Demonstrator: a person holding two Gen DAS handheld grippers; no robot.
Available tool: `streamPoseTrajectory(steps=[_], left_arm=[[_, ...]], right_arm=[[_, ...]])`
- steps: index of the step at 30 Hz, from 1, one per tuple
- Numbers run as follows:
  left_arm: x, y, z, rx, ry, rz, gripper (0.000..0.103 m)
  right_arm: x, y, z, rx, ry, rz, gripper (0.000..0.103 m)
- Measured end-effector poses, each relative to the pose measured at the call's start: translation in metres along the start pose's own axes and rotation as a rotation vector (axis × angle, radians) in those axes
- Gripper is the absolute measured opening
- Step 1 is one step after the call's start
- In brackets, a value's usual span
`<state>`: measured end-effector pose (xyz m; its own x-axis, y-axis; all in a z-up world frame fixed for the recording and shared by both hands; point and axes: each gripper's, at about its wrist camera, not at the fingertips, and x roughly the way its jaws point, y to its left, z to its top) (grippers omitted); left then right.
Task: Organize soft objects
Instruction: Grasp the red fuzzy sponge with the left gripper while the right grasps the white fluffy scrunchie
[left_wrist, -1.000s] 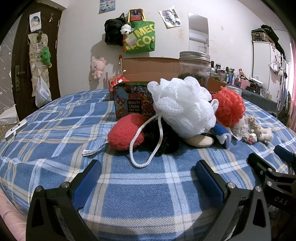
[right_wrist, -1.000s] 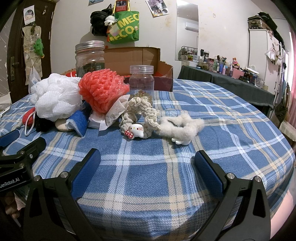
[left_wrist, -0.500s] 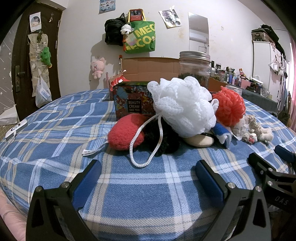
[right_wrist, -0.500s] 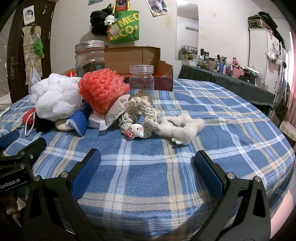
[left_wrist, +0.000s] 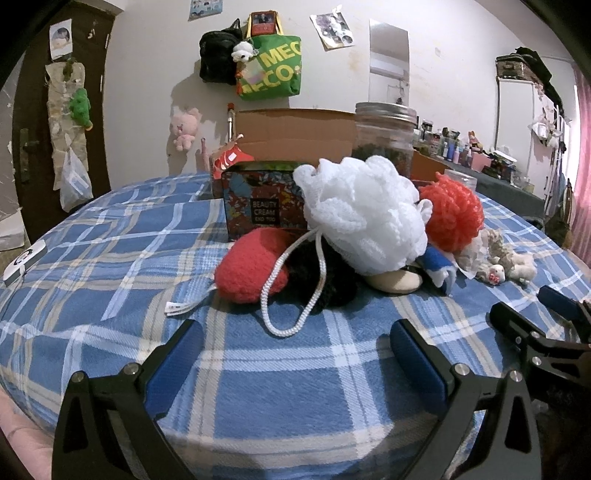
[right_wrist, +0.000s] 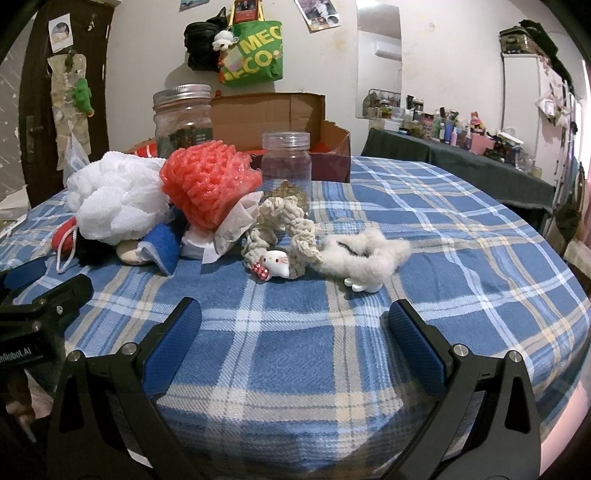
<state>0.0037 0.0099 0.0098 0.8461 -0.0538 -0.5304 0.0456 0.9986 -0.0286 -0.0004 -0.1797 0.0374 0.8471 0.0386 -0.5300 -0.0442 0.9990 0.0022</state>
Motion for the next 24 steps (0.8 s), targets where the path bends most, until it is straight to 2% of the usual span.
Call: streamPoseTrajectory(steps=[8, 14, 19, 24], left_arm=[[-0.002, 0.026, 0.02, -0.047, 0.024, -0.017, 0.103], [-0.005, 0.048, 0.039, -0.038, 0.027, -0.014, 0.103], [0.004, 0.059, 0.053, 0.03, 0.071, 0.001, 0.103], [0.017, 0.066, 0.063, 0.058, 0.111, -0.027, 0.103]], right_arm=[[0.003, -0.025, 0.019, 0.063, 0.01, -0.004, 0.103], [0.008, -0.046, 0.034, 0.094, 0.03, -0.023, 0.103], [0.016, -0.055, 0.041, 0.078, 0.065, -0.038, 0.103], [0.025, -0.061, 0.044, 0.078, 0.106, -0.016, 0.103]])
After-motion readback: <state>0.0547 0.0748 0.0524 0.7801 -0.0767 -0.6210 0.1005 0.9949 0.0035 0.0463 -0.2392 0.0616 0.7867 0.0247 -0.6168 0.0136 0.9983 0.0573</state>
